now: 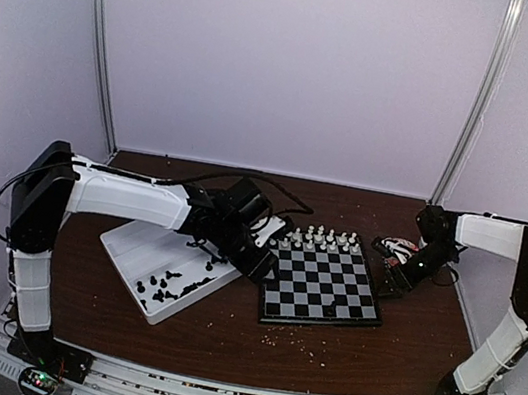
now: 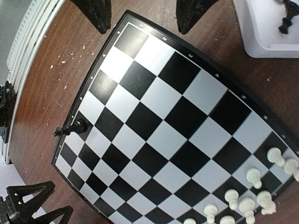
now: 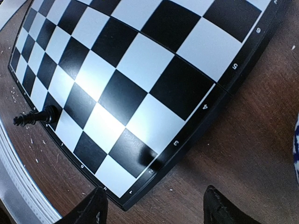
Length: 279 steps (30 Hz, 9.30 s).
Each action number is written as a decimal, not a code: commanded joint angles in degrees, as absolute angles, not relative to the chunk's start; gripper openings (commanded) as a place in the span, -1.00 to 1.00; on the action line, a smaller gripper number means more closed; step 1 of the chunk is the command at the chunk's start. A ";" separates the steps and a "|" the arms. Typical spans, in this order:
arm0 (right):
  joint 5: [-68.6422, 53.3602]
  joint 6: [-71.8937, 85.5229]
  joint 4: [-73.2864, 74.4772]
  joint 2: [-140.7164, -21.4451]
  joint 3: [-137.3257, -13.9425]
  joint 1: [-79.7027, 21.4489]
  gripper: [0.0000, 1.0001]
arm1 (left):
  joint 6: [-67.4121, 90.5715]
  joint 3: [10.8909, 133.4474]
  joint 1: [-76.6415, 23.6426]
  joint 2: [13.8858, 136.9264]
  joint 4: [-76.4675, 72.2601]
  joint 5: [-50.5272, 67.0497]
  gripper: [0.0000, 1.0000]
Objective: Set up the chess pieces on the board
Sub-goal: Move the chessboard to the center of the board, then pick up the king from the storage box, then pass from the left arm to the right, then place the king on e8.
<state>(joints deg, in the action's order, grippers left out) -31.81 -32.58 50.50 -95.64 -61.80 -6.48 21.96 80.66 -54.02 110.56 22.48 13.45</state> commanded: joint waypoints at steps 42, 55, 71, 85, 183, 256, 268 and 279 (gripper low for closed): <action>-32.34 -37.01 68.96 -106.82 -66.19 -19.21 0.37 | 28.75 83.52 -54.50 119.56 23.10 24.16 -0.17; -32.69 -34.86 66.46 -105.21 -62.86 -22.83 0.37 | 25.73 80.77 -59.00 114.85 22.72 23.03 -0.23; -32.48 -34.22 67.20 -103.31 -61.98 -26.82 0.38 | 25.39 79.07 -62.50 113.23 20.55 25.02 -0.26; -21.32 -32.57 73.05 -85.64 -72.52 -20.13 0.50 | 15.99 82.02 -50.74 94.50 37.71 3.33 -0.19; -54.96 -11.32 53.12 -98.86 -91.00 -31.36 0.18 | 14.59 67.36 -49.97 96.15 -1.37 24.22 -0.82; -17.21 -31.20 59.33 -93.76 -73.15 -50.70 -0.97 | 17.71 58.52 -43.77 88.62 3.20 12.56 -0.15; -16.20 -31.99 61.00 -99.78 -74.27 -53.85 -0.93 | 18.72 57.47 -43.77 89.19 1.33 12.00 -0.16; -15.74 -31.23 60.41 -101.95 -74.77 -54.38 -0.90 | 18.99 56.33 -43.81 89.30 0.19 12.17 -0.16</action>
<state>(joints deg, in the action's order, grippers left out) -17.39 -31.53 60.29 -100.84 -73.67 -53.93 18.61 57.06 -44.07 89.17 3.07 12.58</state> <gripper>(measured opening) 0.092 0.421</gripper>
